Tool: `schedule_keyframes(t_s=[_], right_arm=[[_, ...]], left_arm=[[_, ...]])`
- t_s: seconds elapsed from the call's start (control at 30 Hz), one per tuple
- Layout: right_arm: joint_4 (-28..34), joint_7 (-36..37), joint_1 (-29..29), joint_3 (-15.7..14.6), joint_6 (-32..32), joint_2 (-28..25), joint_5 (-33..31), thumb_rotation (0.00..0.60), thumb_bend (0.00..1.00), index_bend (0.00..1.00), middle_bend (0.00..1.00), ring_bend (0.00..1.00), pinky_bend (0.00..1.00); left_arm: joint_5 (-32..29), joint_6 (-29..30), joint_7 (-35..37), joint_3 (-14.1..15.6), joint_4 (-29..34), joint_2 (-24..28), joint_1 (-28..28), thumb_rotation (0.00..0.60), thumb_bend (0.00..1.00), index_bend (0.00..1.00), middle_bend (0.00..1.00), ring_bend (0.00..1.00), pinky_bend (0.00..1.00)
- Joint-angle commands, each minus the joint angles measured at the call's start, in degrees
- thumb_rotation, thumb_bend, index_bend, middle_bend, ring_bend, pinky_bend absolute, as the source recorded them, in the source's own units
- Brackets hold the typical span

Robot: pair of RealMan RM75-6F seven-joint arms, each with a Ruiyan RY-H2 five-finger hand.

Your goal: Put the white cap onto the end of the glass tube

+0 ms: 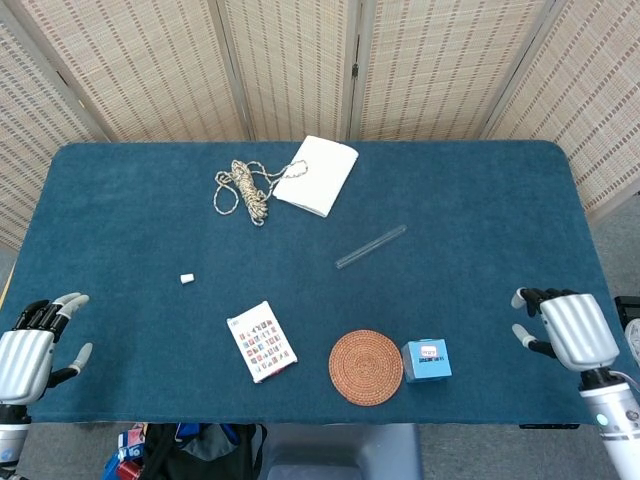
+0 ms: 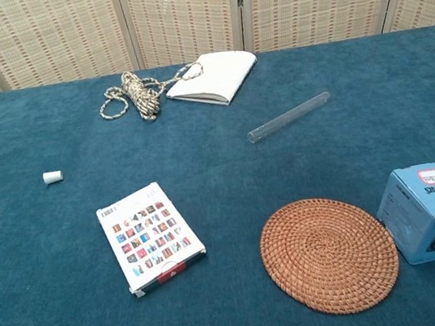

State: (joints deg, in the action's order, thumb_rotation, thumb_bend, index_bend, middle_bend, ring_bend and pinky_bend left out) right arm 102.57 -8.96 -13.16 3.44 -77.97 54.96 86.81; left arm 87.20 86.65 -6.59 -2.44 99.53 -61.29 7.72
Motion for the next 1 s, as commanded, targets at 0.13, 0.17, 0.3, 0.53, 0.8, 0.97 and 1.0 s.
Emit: schedule_keyframes(t_s=[0.13,0.17,0.3,0.53,0.8,0.97,1.0], right_arm=[[-0.62,-5.05,-11.36,5.91,13.55,0.11,-4.99,0.600,0.24,0.47,0.70,0.82,0.78],[-1.24,-5.50,-12.94,6.67,15.44,0.76,-6.13,0.600,0.24,0.47,0.73,0.84,0.81],[-4.83,-6.80,-19.74,9.22,23.94,4.13,-11.20,0.600,0.24,0.47,0.80,0.89,0.88],[-15.01,-13.62,-31.05,11.12,35.09,12.68,-19.45,0.600,0.24,0.47,0.91,0.99,0.98],[-28.68,-13.67,-39.68,11.32,41.16,24.20,-22.42,0.600,0.24,0.46,0.99,1.00,1.00],[-37.79,-12.66,-43.97,10.61,44.85,30.97,-23.21,0.600,0.24,0.46,1.00,1.00,1.00],[-39.19,-12.43,-44.57,10.44,45.37,32.00,-23.19,0.600,0.24,0.46,1.00,1.00,1.00]], left_arm=[[0.41,0.15,0.64,0.11,-0.42,0.05,-0.28,0.600,0.32,0.18,0.22,0.27,0.17],[0.53,0.32,0.76,0.10,-0.47,0.09,-0.37,0.600,0.32,0.18,0.22,0.27,0.17],[0.90,0.93,1.23,0.17,-0.58,0.37,-0.79,0.600,0.32,0.18,0.22,0.27,0.17],[1.02,1.40,1.16,0.07,-0.20,0.93,-1.24,0.600,0.32,0.19,0.22,0.27,0.17],[0.90,0.93,0.63,-0.24,0.64,1.68,-1.07,0.600,0.32,0.18,0.22,0.27,0.17],[0.31,0.34,0.60,-0.42,0.60,1.73,-0.95,0.600,0.32,0.19,0.22,0.27,0.17],[0.17,0.21,0.58,-0.45,0.55,1.73,-0.92,0.600,0.32,0.18,0.22,0.27,0.17]])
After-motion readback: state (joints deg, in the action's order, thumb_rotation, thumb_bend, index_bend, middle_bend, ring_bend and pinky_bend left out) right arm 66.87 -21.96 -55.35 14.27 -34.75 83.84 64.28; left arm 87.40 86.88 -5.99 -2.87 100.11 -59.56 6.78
